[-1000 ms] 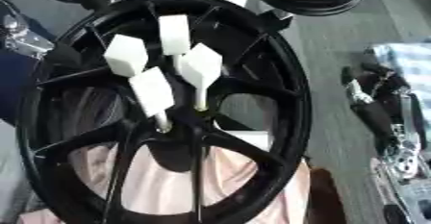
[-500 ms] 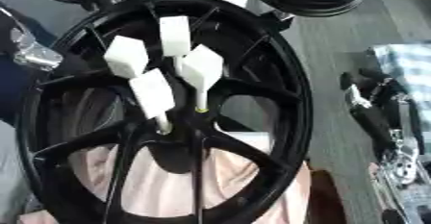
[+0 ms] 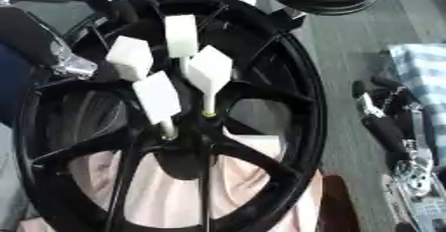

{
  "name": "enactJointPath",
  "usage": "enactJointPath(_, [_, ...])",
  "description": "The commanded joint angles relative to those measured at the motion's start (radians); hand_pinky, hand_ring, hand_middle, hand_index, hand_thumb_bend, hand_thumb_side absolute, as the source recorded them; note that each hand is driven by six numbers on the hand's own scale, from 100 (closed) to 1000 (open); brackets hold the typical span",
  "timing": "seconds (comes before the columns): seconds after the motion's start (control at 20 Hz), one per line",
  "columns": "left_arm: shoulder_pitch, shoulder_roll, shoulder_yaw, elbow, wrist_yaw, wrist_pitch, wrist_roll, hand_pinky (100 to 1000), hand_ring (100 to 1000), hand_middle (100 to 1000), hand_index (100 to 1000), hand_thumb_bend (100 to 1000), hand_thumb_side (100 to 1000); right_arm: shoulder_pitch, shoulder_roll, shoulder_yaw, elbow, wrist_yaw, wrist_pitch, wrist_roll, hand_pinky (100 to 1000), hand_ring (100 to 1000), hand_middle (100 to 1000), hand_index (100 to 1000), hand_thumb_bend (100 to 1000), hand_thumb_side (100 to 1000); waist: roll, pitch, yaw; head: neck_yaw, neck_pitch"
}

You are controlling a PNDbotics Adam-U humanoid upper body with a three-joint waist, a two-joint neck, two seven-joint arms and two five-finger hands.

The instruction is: Pull the pin out of the wheel hub.

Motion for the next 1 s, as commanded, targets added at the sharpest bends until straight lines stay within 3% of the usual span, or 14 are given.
enactJointPath(0.05, [-0.019, 0.003, 0.009, 0.017, 0.001, -0.007, 0.000, 881, 831, 805, 880, 445, 502, -0.008, -0.009, -0.001, -0.007, -0.002, -0.004, 0.003, 819, 621, 505, 720, 394, 371, 0.000, -0.015, -0.003, 0.004, -0.013])
enactJointPath(0.25, [-0.019, -0.001, 0.009, 0.029, -0.002, -0.015, 0.001, 881, 831, 805, 880, 445, 502, -0.008, -0.008, -0.001, -0.007, -0.003, -0.004, 0.003, 819, 621, 505, 720, 394, 371, 0.000, -0.014, -0.003, 0.004, -0.014])
enactJointPath(0.4, [-0.010, -0.008, 0.003, 0.050, 0.005, -0.015, -0.011, 861, 810, 760, 852, 349, 432, -0.010, -0.004, -0.001, -0.006, -0.005, -0.004, 0.001, 820, 622, 504, 720, 392, 374, -0.001, -0.008, -0.007, 0.010, -0.016])
enactJointPath(0.7, [-0.005, -0.020, 0.003, 0.078, 0.034, -0.038, -0.067, 836, 770, 700, 817, 297, 356, -0.010, 0.001, -0.003, -0.006, -0.011, -0.004, -0.009, 820, 622, 503, 720, 393, 374, -0.004, -0.005, -0.010, 0.016, -0.017])
enactJointPath(1.0, [-0.003, -0.028, 0.006, 0.086, 0.045, -0.048, -0.079, 822, 750, 670, 796, 269, 341, -0.007, 0.004, -0.004, -0.006, -0.017, -0.003, -0.017, 820, 620, 501, 719, 395, 376, -0.006, -0.007, -0.013, 0.020, -0.019])
